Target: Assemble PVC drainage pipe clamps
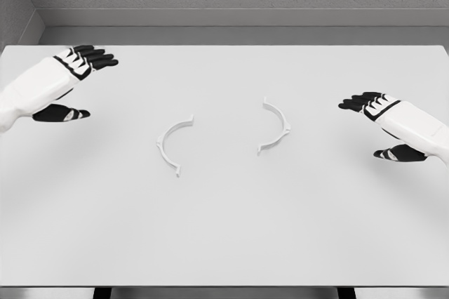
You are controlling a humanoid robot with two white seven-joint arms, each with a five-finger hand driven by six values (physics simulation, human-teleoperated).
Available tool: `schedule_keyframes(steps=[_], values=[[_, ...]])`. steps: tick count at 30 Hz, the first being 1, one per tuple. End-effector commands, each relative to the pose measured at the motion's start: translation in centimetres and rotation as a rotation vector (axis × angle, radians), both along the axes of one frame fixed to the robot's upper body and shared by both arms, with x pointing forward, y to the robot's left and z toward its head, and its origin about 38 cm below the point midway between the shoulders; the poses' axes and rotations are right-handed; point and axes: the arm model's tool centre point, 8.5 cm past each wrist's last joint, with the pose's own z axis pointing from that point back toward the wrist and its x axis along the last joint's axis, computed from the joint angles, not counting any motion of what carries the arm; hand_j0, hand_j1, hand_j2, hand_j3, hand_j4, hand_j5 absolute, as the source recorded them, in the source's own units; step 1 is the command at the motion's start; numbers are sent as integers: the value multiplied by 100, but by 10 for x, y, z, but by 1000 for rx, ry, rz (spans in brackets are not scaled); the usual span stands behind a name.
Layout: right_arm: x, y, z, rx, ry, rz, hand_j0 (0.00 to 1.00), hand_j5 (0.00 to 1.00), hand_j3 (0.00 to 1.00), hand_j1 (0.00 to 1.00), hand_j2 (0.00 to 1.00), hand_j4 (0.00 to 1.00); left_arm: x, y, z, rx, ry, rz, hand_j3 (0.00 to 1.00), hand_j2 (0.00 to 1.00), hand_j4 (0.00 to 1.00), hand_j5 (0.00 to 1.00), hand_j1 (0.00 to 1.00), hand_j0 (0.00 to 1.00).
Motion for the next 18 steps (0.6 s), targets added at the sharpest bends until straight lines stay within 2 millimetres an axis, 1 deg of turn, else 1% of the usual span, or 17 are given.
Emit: schedule_keyframes(steps=[1, 3, 4, 5, 6, 7, 9, 11, 12, 13, 15, 16, 17, 18], values=[[0, 0, 1, 8, -1, -2, 100, 100, 100, 100, 100, 100, 0, -1, -2, -6, 7, -1, 100, 100, 100, 100, 100, 100], [0, 0, -1, 8, 6, 0, 100, 100, 100, 100, 100, 100, 0, -1, -3, -4, 10, -2, 100, 100, 100, 100, 100, 100], [6, 5, -10, 36, 18, -5, 100, 100, 100, 100, 100, 100, 0, -1, -3, -5, 10, -3, 100, 100, 100, 100, 100, 100], [25, 27, -13, 56, 11, 30, 100, 100, 100, 100, 100, 100, 0, -1, -3, -5, 10, -3, 100, 100, 100, 100, 100, 100], [39, 38, -14, 58, -3, 28, 100, 100, 100, 100, 100, 100, 0, -1, -3, -4, 11, -3, 100, 100, 100, 100, 100, 100], [54, 56, -15, 49, -25, 30, 100, 100, 100, 100, 100, 100, 0, -6, -8, -12, 18, -12, 100, 100, 100, 100, 100, 100], [67, 81, -15, 6, -63, 37, 100, 100, 100, 100, 100, 100, 2, -18, -18, -48, 36, -25, 100, 100, 100, 100, 100, 100], [79, 98, -24, -32, -35, 69, 100, 100, 100, 100, 100, 100, 3, -23, -21, -64, 37, -29, 100, 100, 100, 100, 100, 100], [90, 102, -34, -28, 1, 66, 100, 100, 100, 100, 100, 100, 4, -27, -25, -76, 45, -31, 100, 100, 100, 100, 100, 100], [94, 106, -42, -36, 28, 72, 100, 100, 100, 100, 100, 100, 5, -31, -29, -79, 54, -37, 100, 100, 100, 100, 100, 100], [99, 112, -43, -53, 31, 82, 100, 100, 100, 100, 100, 100, 12, -39, -37, -99, 69, -40, 100, 100, 100, 100, 100, 100], [102, 115, -40, -58, 21, 82, 100, 100, 100, 100, 100, 100, 14, -37, -39, -101, 74, -33, 100, 100, 100, 100, 100, 100], [103, 118, -38, -46, 11, 81, 100, 100, 100, 100, 100, 100, 14, -44, -44, -115, 84, -40, 100, 100, 100, 100, 100, 100], [103, 118, -39, -56, 2, 77, 100, 100, 100, 100, 100, 100, 16, -43, -54, -119, 109, -27, 100, 100, 100, 100, 100, 100]])
